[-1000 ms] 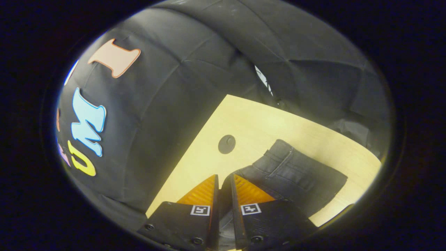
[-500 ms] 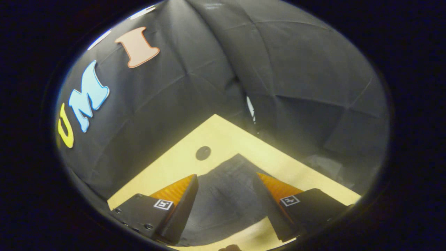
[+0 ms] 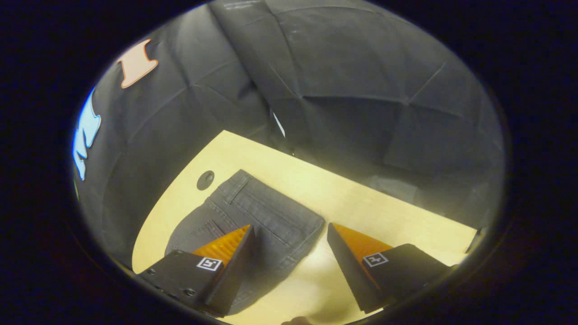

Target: Grasp the waist and the cuffs of the jeans and fold them to make the two legs overlap; first hold the waist and fold one-third of the jeans toward the cuffs, then hold the cuffs and fold the remaining one-third in the same direction to finish folding.

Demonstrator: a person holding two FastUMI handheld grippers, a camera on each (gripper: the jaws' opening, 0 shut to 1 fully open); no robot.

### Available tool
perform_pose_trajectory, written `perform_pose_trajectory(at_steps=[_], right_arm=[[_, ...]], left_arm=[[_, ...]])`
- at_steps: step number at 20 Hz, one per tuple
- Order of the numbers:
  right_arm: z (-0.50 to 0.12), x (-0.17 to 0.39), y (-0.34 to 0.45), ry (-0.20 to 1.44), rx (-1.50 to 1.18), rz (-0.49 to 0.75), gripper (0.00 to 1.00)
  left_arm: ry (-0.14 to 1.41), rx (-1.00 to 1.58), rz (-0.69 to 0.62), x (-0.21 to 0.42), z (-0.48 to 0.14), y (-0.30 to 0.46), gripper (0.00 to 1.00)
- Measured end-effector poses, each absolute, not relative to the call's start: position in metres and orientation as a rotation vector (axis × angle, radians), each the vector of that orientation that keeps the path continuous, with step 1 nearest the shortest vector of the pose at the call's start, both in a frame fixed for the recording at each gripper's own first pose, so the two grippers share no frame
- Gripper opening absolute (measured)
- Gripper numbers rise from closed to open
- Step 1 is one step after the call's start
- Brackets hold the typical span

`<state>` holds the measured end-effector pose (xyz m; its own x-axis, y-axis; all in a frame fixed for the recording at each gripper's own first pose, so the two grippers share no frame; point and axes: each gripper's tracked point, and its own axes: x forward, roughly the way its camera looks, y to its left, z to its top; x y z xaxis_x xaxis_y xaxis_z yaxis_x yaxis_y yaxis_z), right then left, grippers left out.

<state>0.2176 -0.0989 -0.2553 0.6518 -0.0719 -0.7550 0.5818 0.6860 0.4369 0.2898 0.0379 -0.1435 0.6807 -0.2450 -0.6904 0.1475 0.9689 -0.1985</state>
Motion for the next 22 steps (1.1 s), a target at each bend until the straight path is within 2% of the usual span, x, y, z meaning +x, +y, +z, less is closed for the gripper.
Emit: perform_pose_trajectory(at_steps=[2, 3, 6, 8, 9, 10, 14, 15, 16, 17, 18, 19, 20, 22], right_arm=[[-0.257, 0.225, -0.099, 0.75, 0.698, -0.423, 0.95], [-0.26, 0.227, -0.094, 0.753, 0.696, -0.413, 0.89], [-0.253, 0.226, -0.1, 0.747, 0.695, -0.42, 0.65], [-0.233, 0.232, -0.095, 0.698, 0.705, -0.411, 0.35], [-0.216, 0.231, -0.094, 0.656, 0.675, -0.393, 0.26], [-0.193, 0.226, -0.094, 0.612, 0.632, -0.373, 0.22], [-0.095, 0.209, -0.075, 0.41, 0.424, -0.267, 0.23], [-0.076, 0.2, -0.068, 0.363, 0.355, -0.237, 0.19], [-0.056, 0.188, -0.056, 0.308, 0.288, -0.208, 0.23], [-0.034, 0.177, -0.043, 0.245, 0.227, -0.18, 0.19], [-0.015, 0.162, -0.028, 0.182, 0.179, -0.146, 0.23], [0.0, 0.146, -0.015, 0.146, 0.151, -0.108, 0.22], [0.011, 0.128, -0.011, 0.109, 0.132, -0.071, 0.18], [0.016, 0.103, -0.003, 0.067, 0.129, 0.018, 0.2]], left_arm=[[0.683, -0.11, -0.221, 0.29, -0.129, 0.043, 0.95], [0.653, -0.111, -0.229, 0.285, -0.126, 0.043, 0.95], [0.611, -0.169, -0.248, 0.268, -0.121, 0.033, 0.96], [0.61, -0.19, -0.251, 0.264, -0.121, 0.034, 0.96], [0.601, -0.199, -0.249, 0.264, -0.122, 0.038, 0.96], [0.59, -0.205, -0.242, 0.265, -0.12, 0.041, 0.96], [0.515, -0.184, -0.214, 0.272, -0.116, 0.055, 0.95], [0.492, -0.179, -0.207, 0.272, -0.116, 0.057, 0.95], [0.464, -0.187, -0.212, 0.273, -0.114, 0.056, 0.95], [0.446, -0.198, -0.223, 0.273, -0.112, 0.053, 0.96], [0.442, -0.206, -0.227, 0.272, -0.116, 0.054, 0.96], [0.44, -0.212, -0.224, 0.272, -0.12, 0.058, 0.96], [0.433, -0.231, -0.228, 0.275, -0.124, 0.062, 0.96], [0.417, -0.294, -0.229, 0.276, -0.123, 0.068, 0.96]])
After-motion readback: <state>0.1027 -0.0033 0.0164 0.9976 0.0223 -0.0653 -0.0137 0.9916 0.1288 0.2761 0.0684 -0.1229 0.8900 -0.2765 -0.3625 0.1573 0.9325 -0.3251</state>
